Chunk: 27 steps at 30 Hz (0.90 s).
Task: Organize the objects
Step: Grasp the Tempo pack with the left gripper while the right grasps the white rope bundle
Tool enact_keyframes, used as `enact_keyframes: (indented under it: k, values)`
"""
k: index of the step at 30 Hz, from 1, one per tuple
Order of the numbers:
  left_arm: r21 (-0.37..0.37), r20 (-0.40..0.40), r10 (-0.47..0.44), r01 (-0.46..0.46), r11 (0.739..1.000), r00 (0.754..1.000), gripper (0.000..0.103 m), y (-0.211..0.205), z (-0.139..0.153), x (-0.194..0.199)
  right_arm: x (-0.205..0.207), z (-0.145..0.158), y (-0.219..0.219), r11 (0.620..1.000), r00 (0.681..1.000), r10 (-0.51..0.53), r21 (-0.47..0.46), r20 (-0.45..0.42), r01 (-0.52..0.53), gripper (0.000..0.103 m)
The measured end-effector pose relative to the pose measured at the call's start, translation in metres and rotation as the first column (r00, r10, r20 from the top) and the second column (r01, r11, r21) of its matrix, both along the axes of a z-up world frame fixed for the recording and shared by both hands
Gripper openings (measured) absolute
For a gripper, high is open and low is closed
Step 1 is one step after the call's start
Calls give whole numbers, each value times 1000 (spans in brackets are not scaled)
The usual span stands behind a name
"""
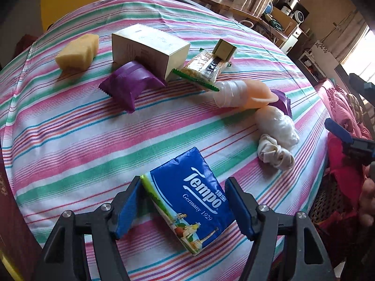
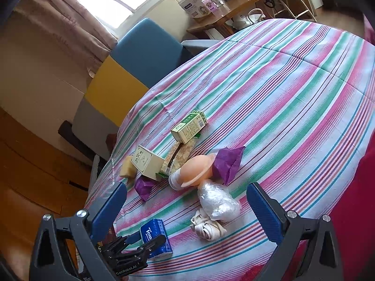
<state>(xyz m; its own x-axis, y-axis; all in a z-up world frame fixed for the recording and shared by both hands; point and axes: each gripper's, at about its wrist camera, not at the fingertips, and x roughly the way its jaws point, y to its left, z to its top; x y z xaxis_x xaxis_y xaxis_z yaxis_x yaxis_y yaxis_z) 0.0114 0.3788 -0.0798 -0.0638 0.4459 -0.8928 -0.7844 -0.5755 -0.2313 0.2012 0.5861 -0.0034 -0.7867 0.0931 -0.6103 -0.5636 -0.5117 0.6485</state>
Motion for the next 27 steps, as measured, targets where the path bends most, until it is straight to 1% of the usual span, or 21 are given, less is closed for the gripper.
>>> enact_keyframes:
  k: [4,9,11,13,14,15,16,17,18,20,22,23,25,27]
  values:
    - [21,3,8,-8,1000,1000,72,-12,-1,4,-3,-2,1,1000,1000,12,-10,28,-12,103]
    - [47,-18,-7,8,999,1000,72,-26,1,9,-9,-6,0,999,997,39,-29,65,-37,102]
    - [55,-20,-2,3,998,1000,72,-26,1,10,-11,-7,-1,998,995,50,-30,85,-47,97]
    - [61,-26,3,-1,998,1000,72,-29,1,12,-16,-10,-3,997,991,74,-36,109,-71,87]
    - [62,-35,1,1,998,999,71,-32,1,14,-19,-12,-5,996,988,87,-44,127,-82,85]
    - [63,-41,0,3,998,999,71,-32,1,15,-23,-14,-6,994,984,104,-51,145,-97,80]
    - [64,-46,-2,5,998,999,71,-36,1,17,-27,-15,-9,992,978,122,-53,167,-115,73]
    - [66,-47,-3,6,998,999,71,-39,2,17,-31,-16,-13,990,971,142,-45,193,-135,69]
    - [68,-45,-2,5,998,999,71,-41,3,18,-36,-17,-18,987,961,163,-31,224,-160,64]
    - [70,-44,-3,6,998,999,71,-44,3,18,-49,-18,-28,977,932,203,-1,301,-213,61]
    - [73,-46,-5,9,997,999,70,-47,3,19,-63,-20,-40,962,899,239,36,367,-271,56]
    - [74,-49,-7,11,997,999,70,-48,3,20,-70,-22,-45,954,881,255,47,398,-297,55]
    - [75,-54,-9,13,997,999,70,-51,3,21,-85,-31,-55,935,829,277,63,486,-349,52]
    - [77,-55,-14,18,997,998,70,-54,3,22,-97,-42,-62,917,754,268,81,600,-390,51]
